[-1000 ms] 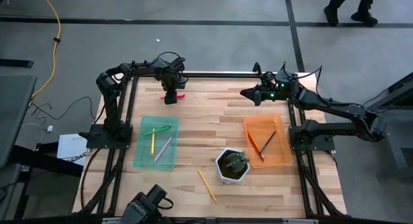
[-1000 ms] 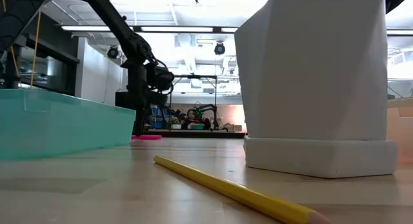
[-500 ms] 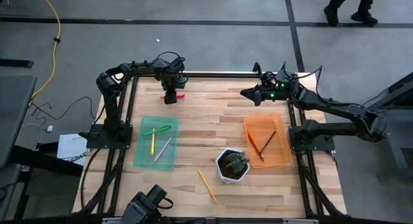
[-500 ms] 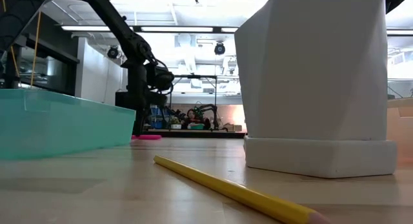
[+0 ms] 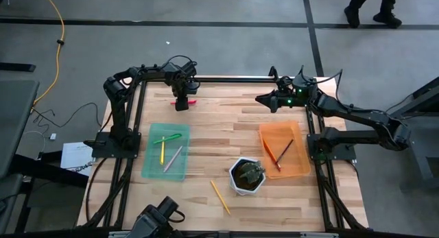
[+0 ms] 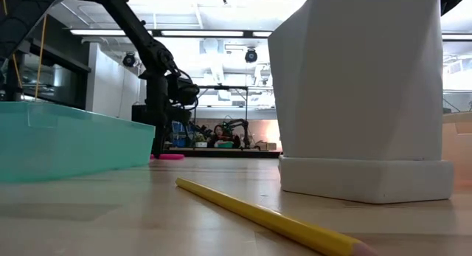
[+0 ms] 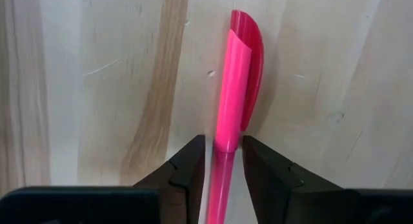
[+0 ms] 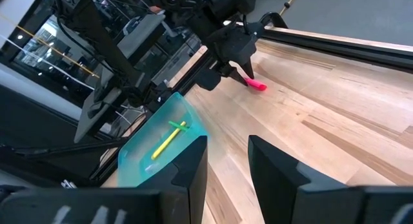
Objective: Sort pens & pencils
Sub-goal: Put the dark pink pen into the green bin
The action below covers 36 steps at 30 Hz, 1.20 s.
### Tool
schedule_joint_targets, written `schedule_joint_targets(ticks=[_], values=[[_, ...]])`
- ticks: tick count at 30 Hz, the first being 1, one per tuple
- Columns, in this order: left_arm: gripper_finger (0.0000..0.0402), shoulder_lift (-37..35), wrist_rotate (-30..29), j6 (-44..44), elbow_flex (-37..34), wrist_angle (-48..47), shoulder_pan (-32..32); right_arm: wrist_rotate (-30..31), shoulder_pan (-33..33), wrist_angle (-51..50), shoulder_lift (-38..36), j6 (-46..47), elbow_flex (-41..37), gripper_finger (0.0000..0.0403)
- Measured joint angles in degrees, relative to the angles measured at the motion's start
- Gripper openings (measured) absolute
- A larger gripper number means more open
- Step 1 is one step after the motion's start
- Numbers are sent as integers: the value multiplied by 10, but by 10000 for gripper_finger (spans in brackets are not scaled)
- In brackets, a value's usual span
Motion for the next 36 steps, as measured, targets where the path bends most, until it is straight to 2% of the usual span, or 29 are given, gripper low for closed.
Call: schedule_joint_targets(ticks=[7, 18, 26, 32, 36], values=[[81, -2, 0, 4, -1, 3, 1, 0, 0, -6, 0, -1, 0, 103], [17, -1, 10, 13, 7, 2, 1, 0, 0, -7, 0, -5, 0, 103], [40, -1, 31, 31, 78, -63, -1, 0, 0, -7, 0, -5, 0, 103], [32, -9, 54, 50, 146, -154, -7, 0, 0, -10, 0, -10, 0, 103], [33, -39, 58, 50, 150, -171, -13, 0, 0, -11, 0, -11, 0, 103]])
